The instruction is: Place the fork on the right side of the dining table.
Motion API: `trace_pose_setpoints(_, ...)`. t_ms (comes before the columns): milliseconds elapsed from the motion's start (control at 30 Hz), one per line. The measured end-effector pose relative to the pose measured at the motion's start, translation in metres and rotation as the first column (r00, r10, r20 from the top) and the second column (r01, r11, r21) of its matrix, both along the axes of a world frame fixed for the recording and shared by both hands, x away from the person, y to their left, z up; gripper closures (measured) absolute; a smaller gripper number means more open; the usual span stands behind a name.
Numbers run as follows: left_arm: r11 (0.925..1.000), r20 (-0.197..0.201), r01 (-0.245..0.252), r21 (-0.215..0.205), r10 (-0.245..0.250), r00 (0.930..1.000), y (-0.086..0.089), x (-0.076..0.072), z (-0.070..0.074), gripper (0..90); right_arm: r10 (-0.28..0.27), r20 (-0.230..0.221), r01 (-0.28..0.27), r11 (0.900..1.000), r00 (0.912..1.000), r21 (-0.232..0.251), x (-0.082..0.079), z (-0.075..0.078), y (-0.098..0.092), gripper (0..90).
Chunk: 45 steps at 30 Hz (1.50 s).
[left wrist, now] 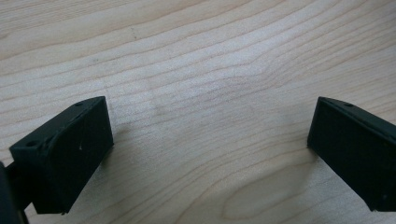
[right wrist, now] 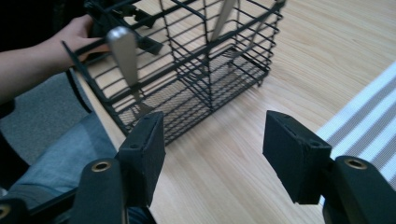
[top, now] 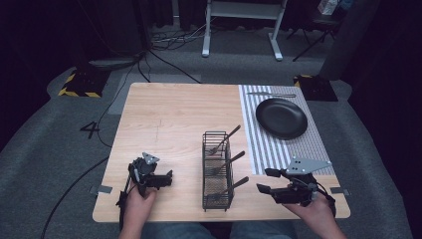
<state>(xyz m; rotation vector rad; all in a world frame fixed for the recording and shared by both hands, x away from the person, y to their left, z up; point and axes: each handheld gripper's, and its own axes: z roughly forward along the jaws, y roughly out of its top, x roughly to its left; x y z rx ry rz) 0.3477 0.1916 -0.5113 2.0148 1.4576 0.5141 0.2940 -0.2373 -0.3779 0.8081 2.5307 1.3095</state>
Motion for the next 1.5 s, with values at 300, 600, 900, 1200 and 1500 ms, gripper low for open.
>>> trace_pose_setpoints(300, 1.0000, 0.000, 0.000, 0.000, 0.000, 1.0000, 0.000, 0.000, 0.000, 0.2, 0.043, -0.022, -0.043, 0.999, 0.9988, 0.017, -0.006, 0.010, 0.011, 42.4)
trace_pose_setpoints(600, 1.0000, 0.000, 0.000, 0.000, 0.000, 1.0000, 0.000, 0.000, 0.000, 0.2, 0.073, -0.037, -0.072, 0.997, 0.9966, 0.034, -0.006, 0.017, 0.019, 49.1)
trace_pose_setpoints(900, 1.0000, 0.001, 0.001, 0.000, -0.001, 1.0000, 0.000, 0.000, 0.000, 0.2, 0.112, -0.070, -0.111, 0.994, 0.9913, 0.020, -0.003, 0.020, 0.033, 59.3)
trace_pose_setpoints(1200, 1.0000, 0.000, 0.000, 0.000, 0.000, 1.0000, 0.000, 0.000, 0.000, 0.2, 0.118, -0.100, -0.115, 0.993, 0.9880, 0.036, 0.002, 0.022, 0.039, 68.7)
trace_pose_setpoints(1500, 1.0000, 0.000, 0.000, 0.000, 0.000, 1.0000, 0.000, 0.000, 0.000, 0.2, 0.108, -0.130, -0.104, 0.994, 0.9856, 0.038, 0.005, 0.023, 0.042, 78.3)
